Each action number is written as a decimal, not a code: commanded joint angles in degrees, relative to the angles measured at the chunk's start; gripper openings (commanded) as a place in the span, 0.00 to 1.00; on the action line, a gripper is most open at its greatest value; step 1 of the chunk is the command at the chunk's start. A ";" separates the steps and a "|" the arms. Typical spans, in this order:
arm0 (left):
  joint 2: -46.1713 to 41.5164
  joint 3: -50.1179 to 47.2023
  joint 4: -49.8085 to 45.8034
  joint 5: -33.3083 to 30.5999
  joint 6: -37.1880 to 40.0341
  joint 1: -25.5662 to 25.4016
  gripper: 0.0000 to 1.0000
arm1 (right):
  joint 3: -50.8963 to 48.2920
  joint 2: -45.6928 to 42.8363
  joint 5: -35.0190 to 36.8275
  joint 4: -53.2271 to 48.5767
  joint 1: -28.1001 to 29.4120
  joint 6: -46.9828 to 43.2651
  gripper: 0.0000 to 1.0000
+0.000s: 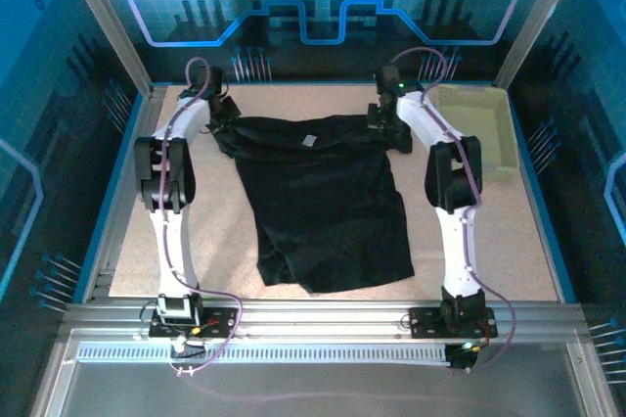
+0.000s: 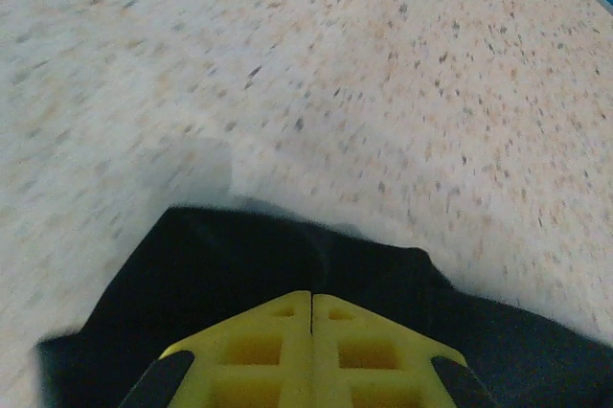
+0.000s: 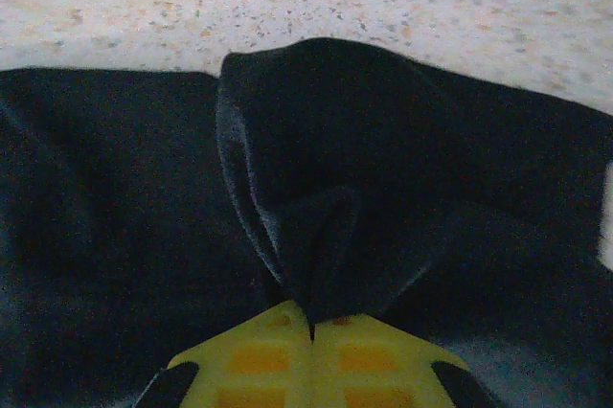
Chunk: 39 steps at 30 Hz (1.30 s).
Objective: Fold the inside-out t-shirt
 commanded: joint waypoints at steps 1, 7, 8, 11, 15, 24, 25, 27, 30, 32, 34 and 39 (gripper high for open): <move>-14.14 -6.71 6.88 -0.90 -2.19 1.90 0.00 | -4.15 -13.90 0.42 2.08 -2.24 -1.51 0.02; -32.86 -18.93 13.51 -0.21 -6.37 2.11 0.00 | -9.90 -29.97 -5.29 3.76 -4.13 -2.61 0.00; -36.43 -20.59 14.39 -0.30 -6.91 2.15 0.00 | -10.42 -32.55 -6.05 3.84 -4.14 -2.93 0.00; -46.49 -24.50 15.61 -0.83 -8.19 2.12 0.00 | -12.14 -40.60 -8.02 4.62 -4.46 -3.53 0.00; -59.70 -26.84 15.88 -1.38 -8.53 2.09 0.00 | -13.33 -52.07 -9.49 5.94 -5.05 -4.19 0.00; -78.13 -21.78 12.98 -0.51 -7.31 2.09 0.00 | -10.27 -70.83 -13.45 7.63 -5.45 -4.68 0.00; -79.01 -20.48 12.49 -0.05 -7.26 2.09 0.00 | -9.67 -72.08 -13.91 7.71 -5.47 -4.36 0.00; -80.46 -17.14 11.12 0.87 -7.03 2.09 0.00 | -8.01 -74.51 -14.89 7.59 -5.50 -3.55 0.00; -81.11 -12.06 10.10 1.70 -6.53 2.10 0.00 | -5.24 -76.58 -16.25 7.82 -5.40 -2.82 0.00; -80.31 -9.56 9.99 2.06 -5.92 2.09 0.00 | -3.81 -76.84 -16.13 7.74 -5.49 -2.59 0.00; -78.12 -7.28 9.14 2.54 -5.42 2.09 0.00 | -2.92 -76.12 -15.58 7.54 -5.50 -3.12 0.00; -68.80 -4.56 5.33 5.37 -5.27 2.09 0.00 | -4.09 -71.81 -11.56 7.03 -5.43 -4.73 0.00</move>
